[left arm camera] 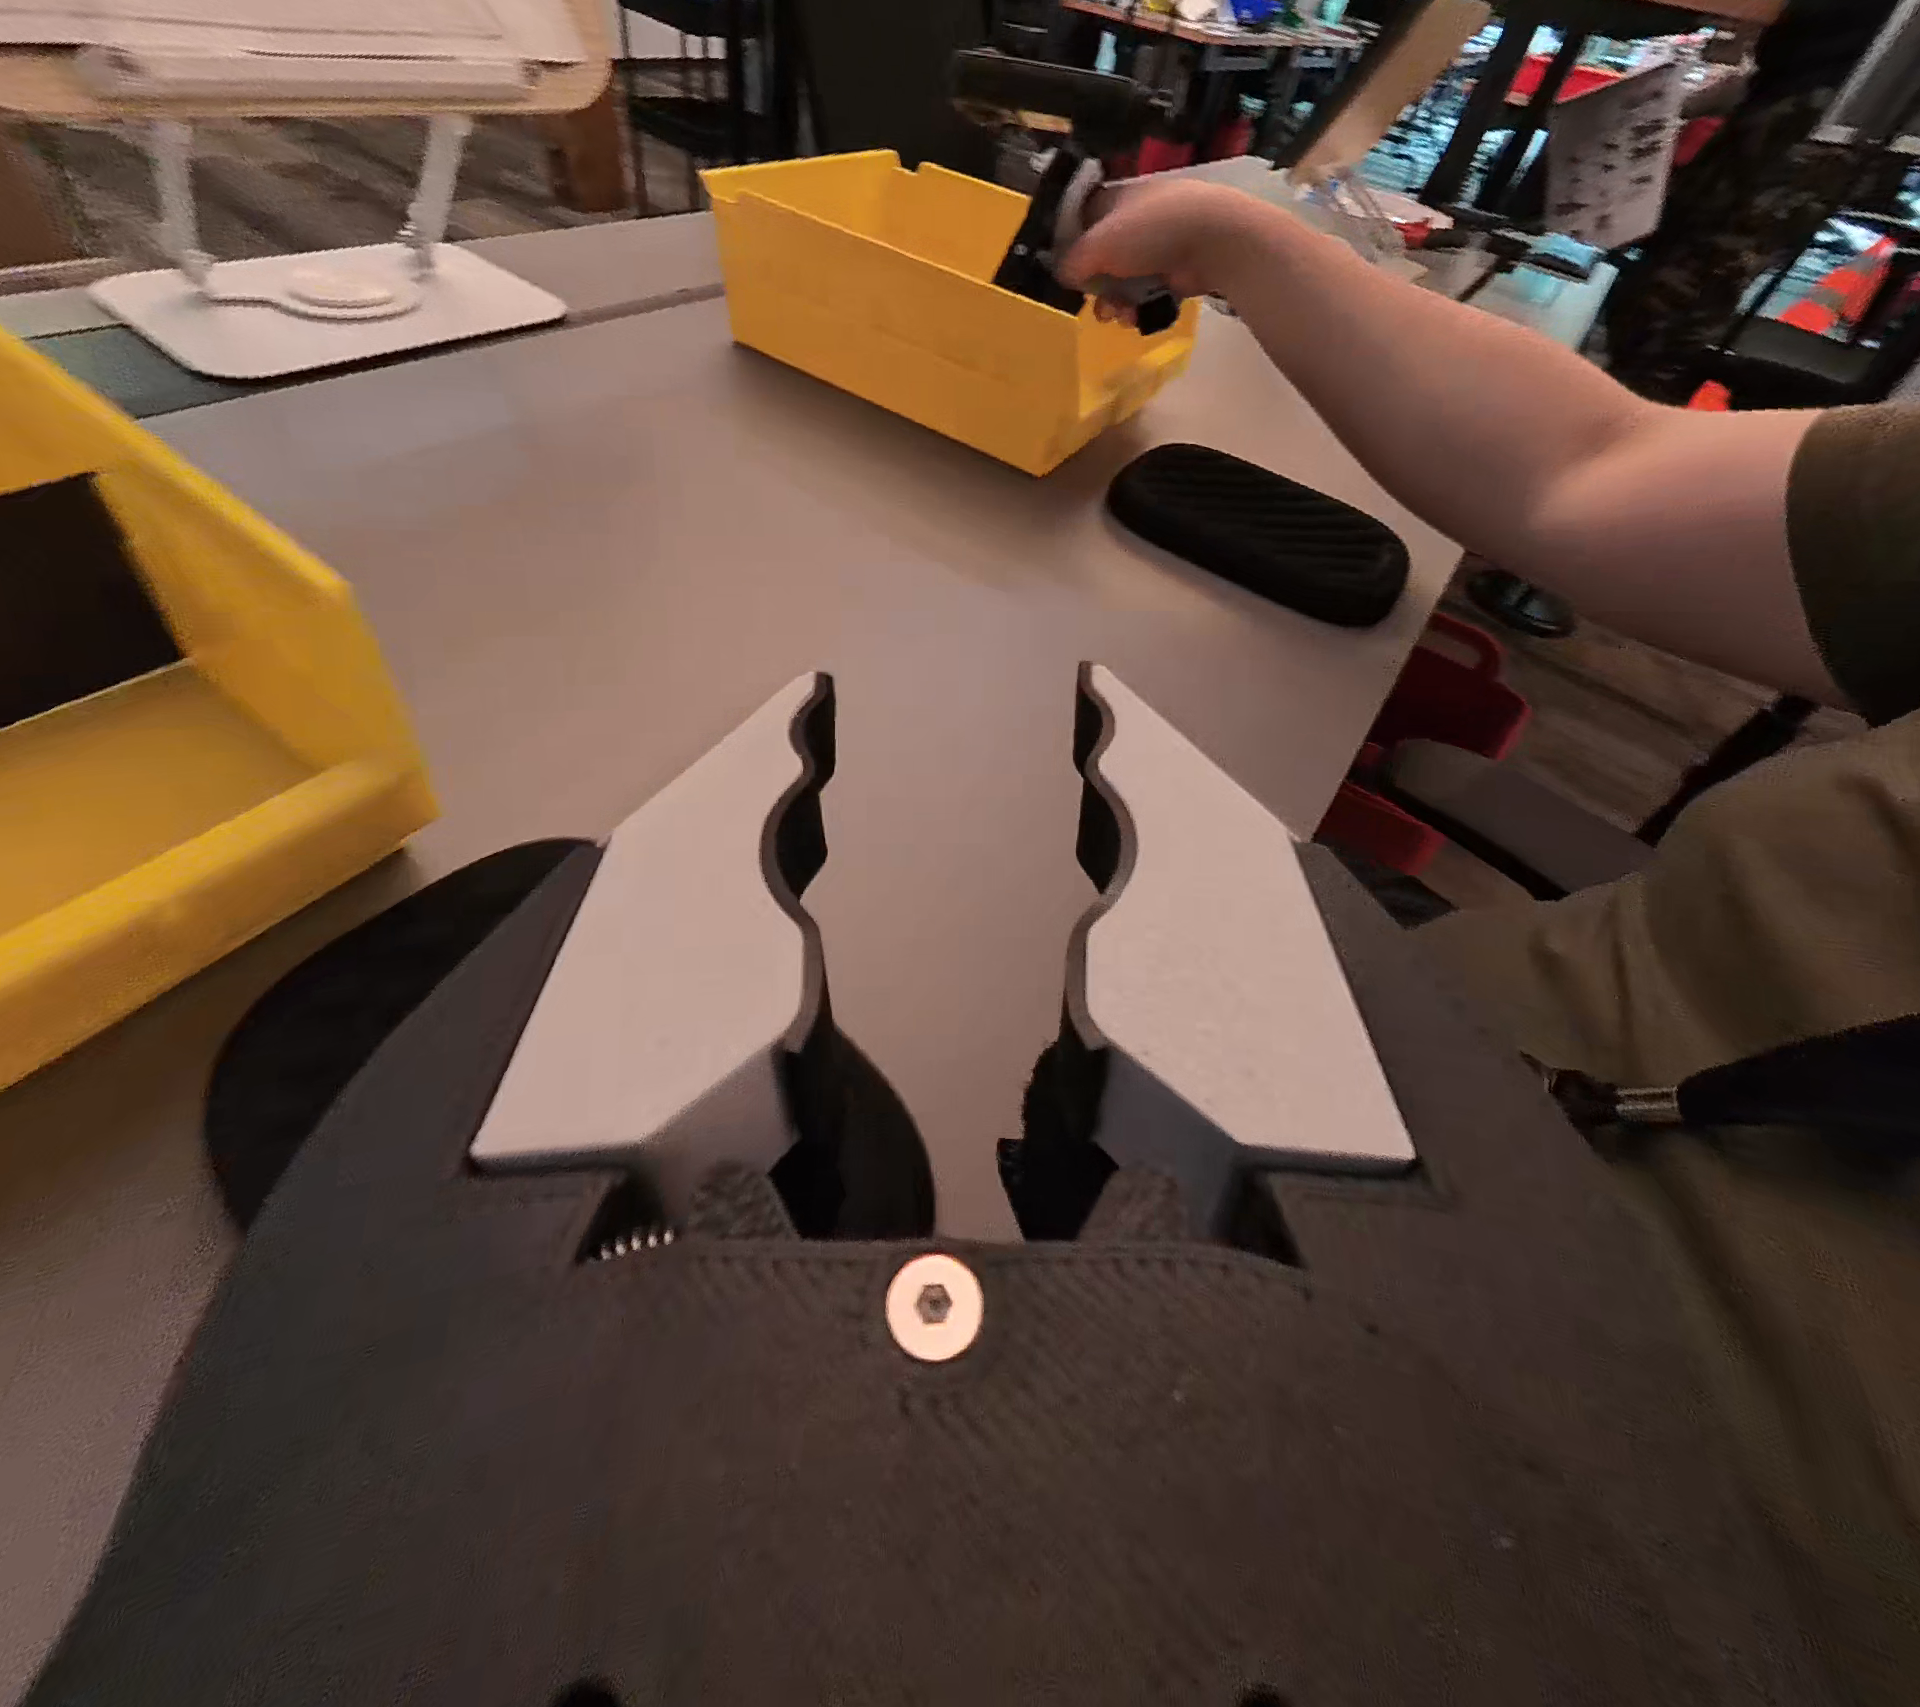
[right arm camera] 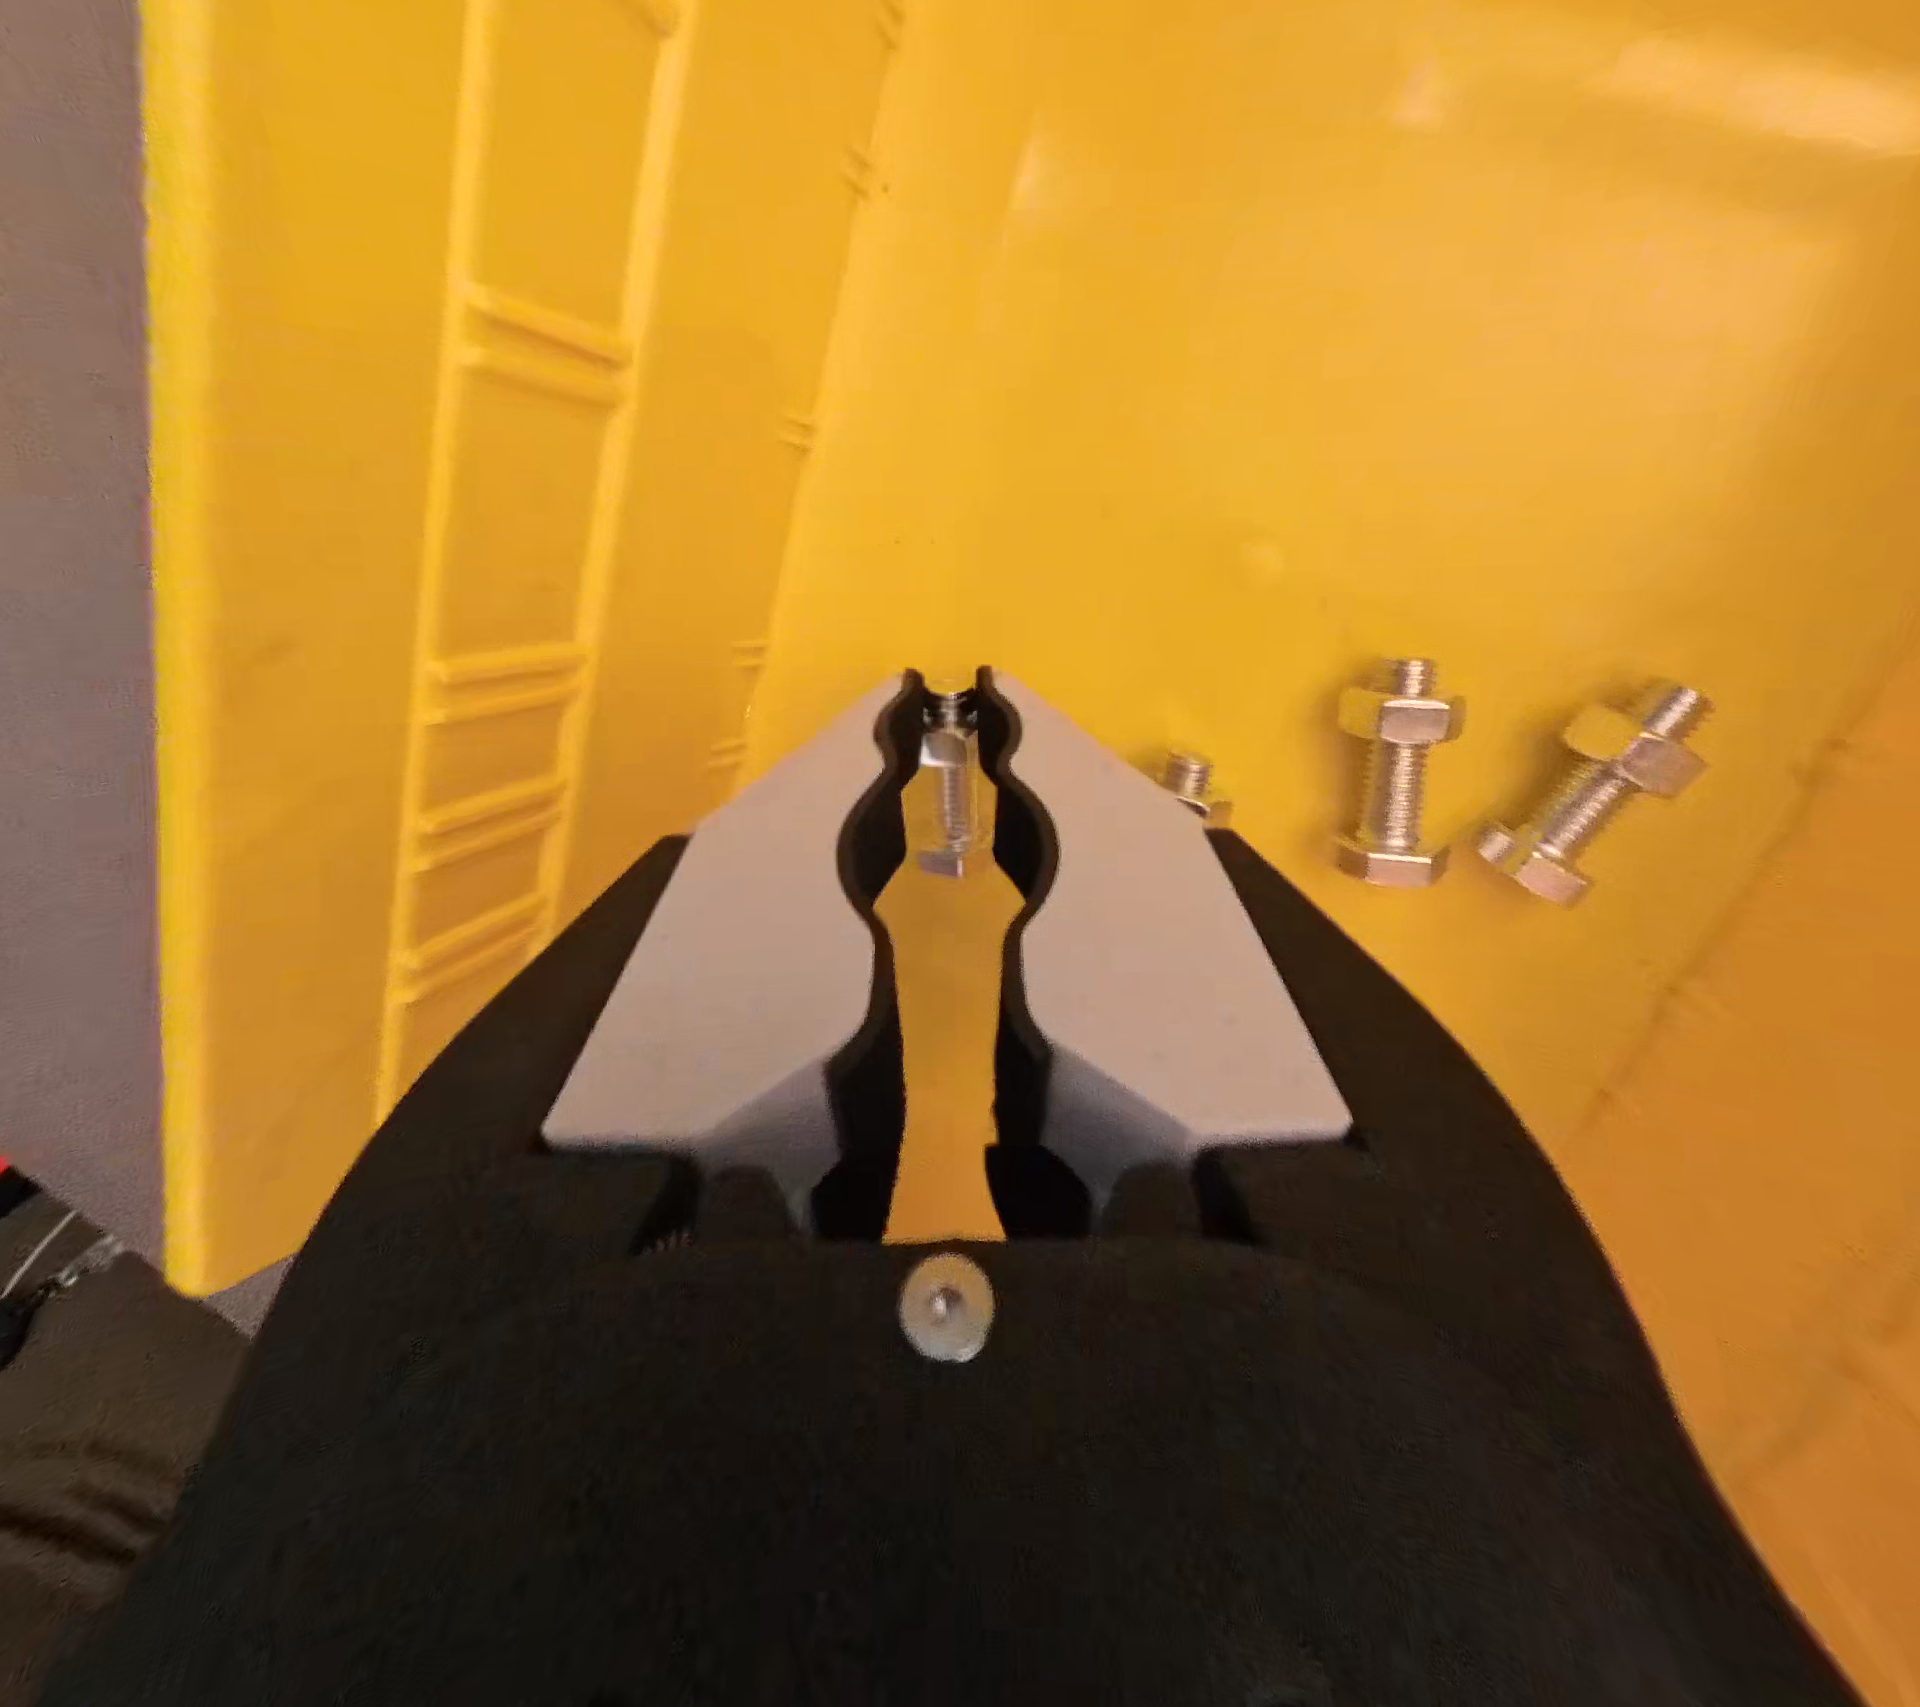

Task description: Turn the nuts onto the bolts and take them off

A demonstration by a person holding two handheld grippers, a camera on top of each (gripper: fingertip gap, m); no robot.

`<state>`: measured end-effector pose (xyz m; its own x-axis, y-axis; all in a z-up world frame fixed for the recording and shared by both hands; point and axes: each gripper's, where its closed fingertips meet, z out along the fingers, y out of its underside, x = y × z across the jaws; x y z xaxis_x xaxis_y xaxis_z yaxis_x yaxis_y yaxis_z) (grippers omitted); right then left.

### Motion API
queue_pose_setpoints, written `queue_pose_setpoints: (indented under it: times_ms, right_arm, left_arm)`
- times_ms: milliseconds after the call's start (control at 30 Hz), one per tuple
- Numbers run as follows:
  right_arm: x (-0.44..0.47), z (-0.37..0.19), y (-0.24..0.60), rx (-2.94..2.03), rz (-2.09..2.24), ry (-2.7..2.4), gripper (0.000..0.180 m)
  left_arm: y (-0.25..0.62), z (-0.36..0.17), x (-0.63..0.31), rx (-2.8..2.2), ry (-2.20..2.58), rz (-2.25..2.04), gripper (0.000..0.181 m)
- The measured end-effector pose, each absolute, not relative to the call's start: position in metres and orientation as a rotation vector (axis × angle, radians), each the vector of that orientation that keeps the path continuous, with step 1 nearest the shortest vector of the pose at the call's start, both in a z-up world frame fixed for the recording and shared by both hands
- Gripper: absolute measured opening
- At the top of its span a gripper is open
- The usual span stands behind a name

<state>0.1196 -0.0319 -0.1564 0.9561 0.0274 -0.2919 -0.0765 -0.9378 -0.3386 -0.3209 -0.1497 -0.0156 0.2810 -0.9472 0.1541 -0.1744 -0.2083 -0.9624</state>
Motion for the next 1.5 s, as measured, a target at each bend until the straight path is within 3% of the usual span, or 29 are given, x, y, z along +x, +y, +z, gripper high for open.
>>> queue_pose_setpoints:
  times_ms: [100,400,600,833,1100,1267,1500]
  right_arm:
    - [0.125,-0.133,-0.032,-2.632,0.376,0.012,0.01]
    - [0.19,0.014,-0.102,-1.77,-0.177,-0.089,0.062]
    - [0.26,-0.032,-0.166,-1.731,-0.178,0.173,0.086]
    - [0.242,-0.054,-0.166,-1.691,0.031,0.182,0.086]
    - [0.231,-0.07,-0.132,-1.745,-0.159,0.057,0.087]
    - [0.241,-0.084,-0.124,-1.782,-0.138,0.114,0.076]
    - [0.239,-0.103,-0.124,-1.87,0.083,0.17,0.015]
  left_arm:
    - [-0.148,-0.011,-0.345,-1.623,0.981,-0.976,0.046]
    - [-0.14,-0.02,-0.407,-1.668,0.764,-0.834,0.049]
    - [-0.1,-0.014,-0.462,-1.645,0.525,-0.631,0.055]
    - [-0.024,0.015,-0.498,-1.532,0.317,-0.343,0.081]
    - [0.028,0.011,-0.488,-1.562,0.34,-0.198,0.088]
    - [0.024,0.0,-0.48,-1.585,0.339,-0.249,0.088]
    - [-0.01,-0.008,-0.477,-1.585,0.36,-0.29,0.082]
